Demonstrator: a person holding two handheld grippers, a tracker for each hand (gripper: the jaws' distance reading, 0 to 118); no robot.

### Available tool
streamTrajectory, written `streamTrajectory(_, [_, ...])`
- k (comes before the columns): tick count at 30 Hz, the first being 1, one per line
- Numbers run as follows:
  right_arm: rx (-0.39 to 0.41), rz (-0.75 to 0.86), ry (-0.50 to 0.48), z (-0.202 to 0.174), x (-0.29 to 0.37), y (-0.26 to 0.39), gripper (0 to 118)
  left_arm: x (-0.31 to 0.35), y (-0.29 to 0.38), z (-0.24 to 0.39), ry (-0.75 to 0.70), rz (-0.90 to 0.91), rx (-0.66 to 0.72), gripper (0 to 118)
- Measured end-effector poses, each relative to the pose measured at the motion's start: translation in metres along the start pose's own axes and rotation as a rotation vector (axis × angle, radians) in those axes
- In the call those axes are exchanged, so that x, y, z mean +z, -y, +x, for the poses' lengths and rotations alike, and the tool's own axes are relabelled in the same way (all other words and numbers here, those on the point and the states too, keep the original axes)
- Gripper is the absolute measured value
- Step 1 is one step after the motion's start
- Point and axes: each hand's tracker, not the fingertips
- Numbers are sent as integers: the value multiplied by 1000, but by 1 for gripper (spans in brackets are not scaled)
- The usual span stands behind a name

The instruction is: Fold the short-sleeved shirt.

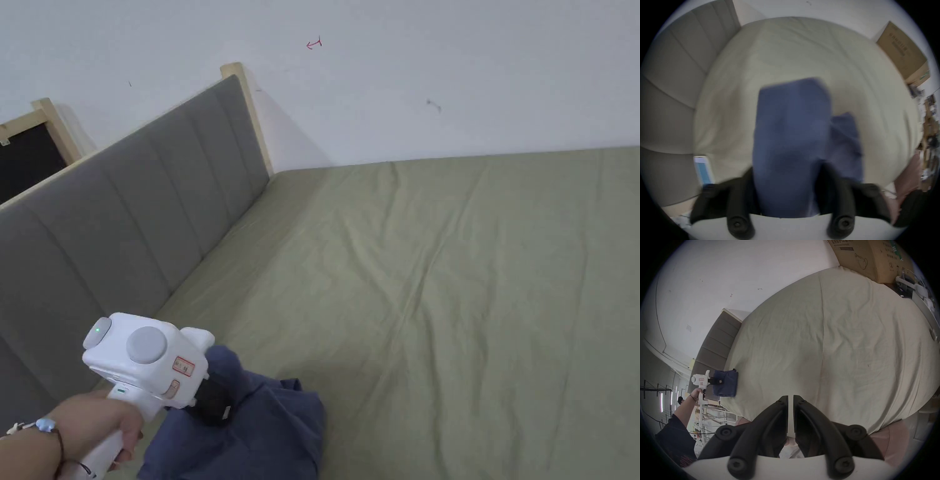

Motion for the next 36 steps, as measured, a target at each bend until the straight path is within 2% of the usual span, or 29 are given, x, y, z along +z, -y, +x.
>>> streamTrajectory(1, [-2, -6, 1, -1, -3, -1, 7, 0, 2, -5, -57, -3, -33, 97])
streamTrajectory(2, [-4, -8, -1, -2, -4, -1, 7, 1, 4, -9, -87, 19, -52, 118])
streamTrajectory(3, [-5, -10, -4, -5, -6, -1, 7, 9, 9, -14, -92, 56, -64, 115])
streamTrajectory(5, [17, 7, -7, -9, -7, -1, 7, 21, 16, -23, -49, 134, 22, 112])
streamTrajectory(7, [93, 30, 29, -16, -8, -1, 7, 32, 23, -23, 34, 189, 97, 112])
streamTrajectory(10, [164, 32, 38, -23, -7, -1, 7, 50, 31, 9, 149, 299, 149, 112])
streamTrajectory(13, [204, 51, 20, -28, -4, 0, 7, 64, 43, 74, 199, 413, 186, 112])
streamTrajectory(15, [217, 57, 15, -31, -2, 1, 7, 71, 52, 128, 303, 422, 155, 101])
streamTrajectory(16, [217, 61, 12, -32, -2, 1, 7, 78, 57, 165, 345, 418, 140, 86])
streamTrajectory(17, [214, 67, 5, -31, 0, 0, 7, 82, 61, 191, 383, 419, 147, 50])
streamTrajectory(18, [204, 73, -11, -30, 2, 0, 7, 85, 66, 215, 438, 445, 174, 21])
streamTrajectory(19, [192, 79, -26, -29, 5, -1, 7, 89, 71, 238, 504, 484, 197, 3])
streamTrajectory(22, [182, 123, -37, -29, 20, -4, 7, 115, 77, 297, 558, 589, 138, 0])
streamTrajectory(24, [205, 189, -42, -33, 35, -8, 7, 149, 78, 326, 489, 741, 35, 0])
streamTrajectory(27, [249, 349, -35, -42, 66, -16, 7, 199, 80, 352, 423, 957, 30, 0])
streamTrajectory(30, [347, 583, -26, -58, 102, -22, 7, 242, 80, 367, 379, 1152, 40, 0])
streamTrajectory(33, [463, 839, 8, -71, 129, -19, 7, 272, 87, 387, 207, 1327, 9, 0])
streamTrajectory(36, [575, 1041, 128, -77, 135, -8, 7, 281, 98, 402, 117, 1400, 35, 0])
